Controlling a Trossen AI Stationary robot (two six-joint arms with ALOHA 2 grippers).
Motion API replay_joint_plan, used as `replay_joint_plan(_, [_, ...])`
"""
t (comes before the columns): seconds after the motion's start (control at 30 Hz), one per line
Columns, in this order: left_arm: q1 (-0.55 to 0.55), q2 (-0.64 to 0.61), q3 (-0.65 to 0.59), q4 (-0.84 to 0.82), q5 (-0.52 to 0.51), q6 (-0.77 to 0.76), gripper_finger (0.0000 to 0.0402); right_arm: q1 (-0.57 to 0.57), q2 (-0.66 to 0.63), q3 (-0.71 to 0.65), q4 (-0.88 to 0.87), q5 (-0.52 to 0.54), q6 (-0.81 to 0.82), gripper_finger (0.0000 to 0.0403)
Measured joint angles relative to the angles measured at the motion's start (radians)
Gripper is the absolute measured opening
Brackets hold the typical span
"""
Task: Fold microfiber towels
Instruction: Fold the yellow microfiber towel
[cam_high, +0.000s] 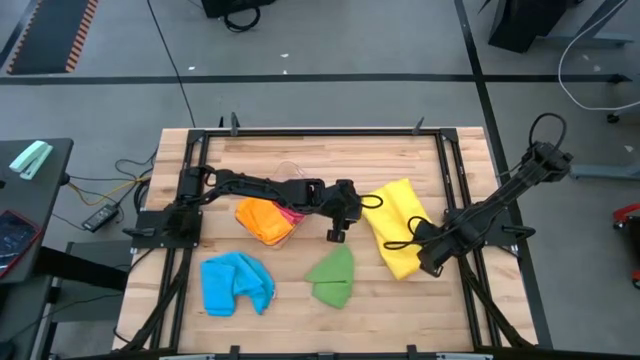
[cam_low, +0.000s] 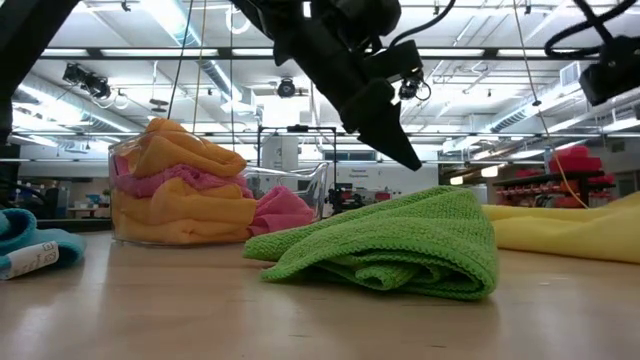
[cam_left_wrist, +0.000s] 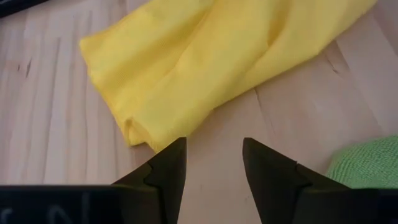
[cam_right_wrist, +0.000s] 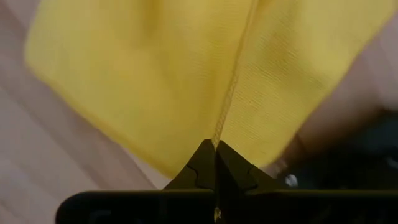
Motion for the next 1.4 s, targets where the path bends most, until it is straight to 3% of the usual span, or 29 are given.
replay_joint_plan(0.5, [-0.026, 0.0, 0.0, 0.001, 0.0, -0.004, 0.0151, -0.03, 0.158, -0.066, -0.001, -0.181, -0.037, 0.0023])
replay_joint_plan(0.93, [0.066, 0.059, -0.002, 0.071, 0.012, -0.014, 0.0145, -0.002, 0.161, -0.046, -0.006, -0.14, -0.057, 0.0025])
replay_joint_plan(1.07, [0.108, 0.093, -0.002, 0.142, 0.135, -0.058, 0.0164, 0.019, 0.147, -0.035, -0.01, -0.111, -0.053, 0.0026])
replay_joint_plan(1.27, [0.121, 0.155, -0.001, 0.232, 0.145, -0.072, 0.022, 0.026, 0.129, -0.035, -0.011, -0.055, -0.049, 0.0026])
replay_joint_plan(1.4, [0.125, 0.186, -0.001, 0.274, 0.144, -0.084, 0.0238, 0.026, 0.128, -0.035, -0.006, -0.037, -0.047, 0.0026])
